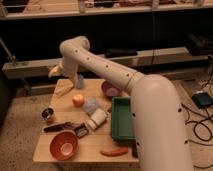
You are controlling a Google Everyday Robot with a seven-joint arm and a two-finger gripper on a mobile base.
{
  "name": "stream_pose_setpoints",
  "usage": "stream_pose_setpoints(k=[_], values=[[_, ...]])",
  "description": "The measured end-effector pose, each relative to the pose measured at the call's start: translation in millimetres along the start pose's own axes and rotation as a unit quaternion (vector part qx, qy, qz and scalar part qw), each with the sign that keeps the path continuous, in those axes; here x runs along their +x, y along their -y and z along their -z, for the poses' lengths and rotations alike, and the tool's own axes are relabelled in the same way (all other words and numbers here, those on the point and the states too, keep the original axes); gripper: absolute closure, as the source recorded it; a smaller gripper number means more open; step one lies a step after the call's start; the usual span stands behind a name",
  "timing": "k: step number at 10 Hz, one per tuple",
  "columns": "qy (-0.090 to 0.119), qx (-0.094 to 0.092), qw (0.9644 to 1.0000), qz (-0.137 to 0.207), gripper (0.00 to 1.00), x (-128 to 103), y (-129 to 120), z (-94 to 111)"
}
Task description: Place banana in tray
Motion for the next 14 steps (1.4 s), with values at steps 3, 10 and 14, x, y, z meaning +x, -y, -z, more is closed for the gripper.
stream_pose_setpoints(k=[3, 10, 14], values=[[-0.005, 0.001, 0.9999, 0.017, 0.2, 5.0, 18.0, -21.4], [-0.052, -0.058, 0.9957, 0.049, 0.2, 22.5, 10.0, -65.9], [-0.05, -0.072, 0.9948, 0.052, 0.2, 31.4, 13.5, -89.1]])
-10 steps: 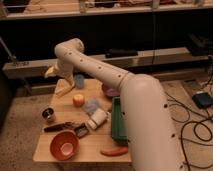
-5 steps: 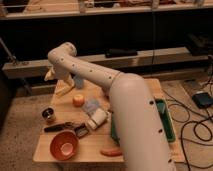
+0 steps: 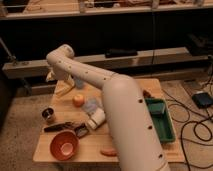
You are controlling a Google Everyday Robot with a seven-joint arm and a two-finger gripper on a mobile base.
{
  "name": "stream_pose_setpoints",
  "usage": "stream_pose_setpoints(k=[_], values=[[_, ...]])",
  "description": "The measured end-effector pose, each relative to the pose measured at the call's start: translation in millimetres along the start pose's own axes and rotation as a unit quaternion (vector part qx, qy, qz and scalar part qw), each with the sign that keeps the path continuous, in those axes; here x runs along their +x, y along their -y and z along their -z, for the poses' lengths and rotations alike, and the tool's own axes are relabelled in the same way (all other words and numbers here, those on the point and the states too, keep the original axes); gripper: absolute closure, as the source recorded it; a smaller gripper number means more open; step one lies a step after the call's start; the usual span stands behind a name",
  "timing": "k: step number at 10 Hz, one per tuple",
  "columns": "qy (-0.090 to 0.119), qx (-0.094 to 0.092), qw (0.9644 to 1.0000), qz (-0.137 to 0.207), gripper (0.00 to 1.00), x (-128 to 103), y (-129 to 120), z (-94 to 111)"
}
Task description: Place banana in tray
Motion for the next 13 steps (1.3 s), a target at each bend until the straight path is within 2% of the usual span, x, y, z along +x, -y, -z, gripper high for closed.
stream_pose_setpoints(k=[4, 7, 9, 11, 13], values=[[0.013, -0.02, 0.9997, 0.006, 0.2, -2.0, 6.6, -35.4], [0.022, -0.036, 0.9991, 0.002, 0.2, 4.1, -0.8, -62.5], [0.028, -0.039, 0.9989, -0.002, 0.2, 5.7, 0.6, -69.6], [0.033, -0.046, 0.9983, -0.013, 0.2, 18.5, -13.3, -77.7], [0.045, -0.047, 0.9977, -0.021, 0.2, 24.7, -19.6, -98.5]])
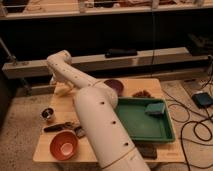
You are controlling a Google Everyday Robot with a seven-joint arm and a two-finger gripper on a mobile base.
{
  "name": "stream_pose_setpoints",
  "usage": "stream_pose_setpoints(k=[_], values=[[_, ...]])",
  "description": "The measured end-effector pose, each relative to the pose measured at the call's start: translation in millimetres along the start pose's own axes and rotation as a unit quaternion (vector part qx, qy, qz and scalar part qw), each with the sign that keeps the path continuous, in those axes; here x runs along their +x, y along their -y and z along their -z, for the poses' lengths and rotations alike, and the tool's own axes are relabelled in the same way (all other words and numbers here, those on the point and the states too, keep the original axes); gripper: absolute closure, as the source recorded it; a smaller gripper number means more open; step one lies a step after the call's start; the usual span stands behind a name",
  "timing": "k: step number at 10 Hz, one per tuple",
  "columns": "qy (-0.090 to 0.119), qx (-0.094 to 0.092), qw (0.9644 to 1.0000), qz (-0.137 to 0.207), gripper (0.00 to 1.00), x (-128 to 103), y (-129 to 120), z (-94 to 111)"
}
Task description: Place banana in tray
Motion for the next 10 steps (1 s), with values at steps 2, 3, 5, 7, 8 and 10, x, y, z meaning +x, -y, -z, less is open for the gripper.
stream_pose_setpoints(k=[2, 3, 5, 7, 8, 10], values=[[0.005, 0.002, 1.0, -0.006, 0.2, 3.0, -6.9, -2.2], [0.008, 0.005, 0.9999, -0.005, 0.2, 1.8, -7.9, -2.5], [0.01, 0.013, 0.9999, -0.003, 0.2, -0.5, -4.5, -0.6], [0.011, 0.017, 0.9998, -0.003, 0.2, 0.2, -8.9, 1.3], [0.01, 0.016, 0.9998, -0.002, 0.2, 0.1, -9.3, 1.2], [0.011, 0.013, 0.9999, 0.0, 0.2, -0.6, -8.3, -1.5]])
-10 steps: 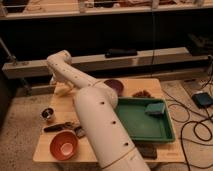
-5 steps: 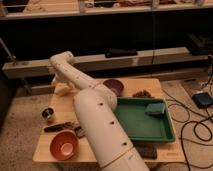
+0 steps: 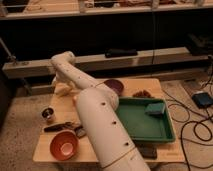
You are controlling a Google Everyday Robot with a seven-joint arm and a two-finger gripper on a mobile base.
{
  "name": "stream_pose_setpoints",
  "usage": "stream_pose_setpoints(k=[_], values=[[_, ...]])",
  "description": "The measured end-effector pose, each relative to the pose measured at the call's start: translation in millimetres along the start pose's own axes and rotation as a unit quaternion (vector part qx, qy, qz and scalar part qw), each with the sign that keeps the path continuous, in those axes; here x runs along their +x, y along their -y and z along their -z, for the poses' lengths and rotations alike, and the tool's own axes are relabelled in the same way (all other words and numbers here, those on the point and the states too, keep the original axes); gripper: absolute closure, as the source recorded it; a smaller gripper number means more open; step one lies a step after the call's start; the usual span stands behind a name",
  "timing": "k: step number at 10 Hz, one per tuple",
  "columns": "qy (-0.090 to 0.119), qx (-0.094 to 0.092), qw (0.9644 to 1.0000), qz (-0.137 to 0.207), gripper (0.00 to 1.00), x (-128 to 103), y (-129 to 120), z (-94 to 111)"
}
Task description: Place banana in tray
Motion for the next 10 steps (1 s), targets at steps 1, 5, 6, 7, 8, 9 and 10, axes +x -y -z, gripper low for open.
stream_pose_setpoints(k=[1, 5, 6, 7, 8, 9, 10], values=[[0.001, -0.001, 1.0, 0.001, 0.2, -0.6, 0.3, -2.0], [0.012, -0.006, 0.9999, 0.001, 0.2, -5.2, -2.8, -17.1], [0.02, -0.007, 0.9998, 0.003, 0.27, -8.3, -3.6, -24.0], [0.024, -0.008, 0.9997, 0.005, 0.35, -10.9, -3.4, -27.8], [0.031, -0.007, 0.9995, 0.009, 0.44, -14.3, -2.3, -31.6], [0.041, 0.004, 0.9991, 0.014, 0.55, -18.4, -1.0, -33.3], [0.047, 0.016, 0.9986, 0.021, 0.65, -20.6, -0.6, -33.7]])
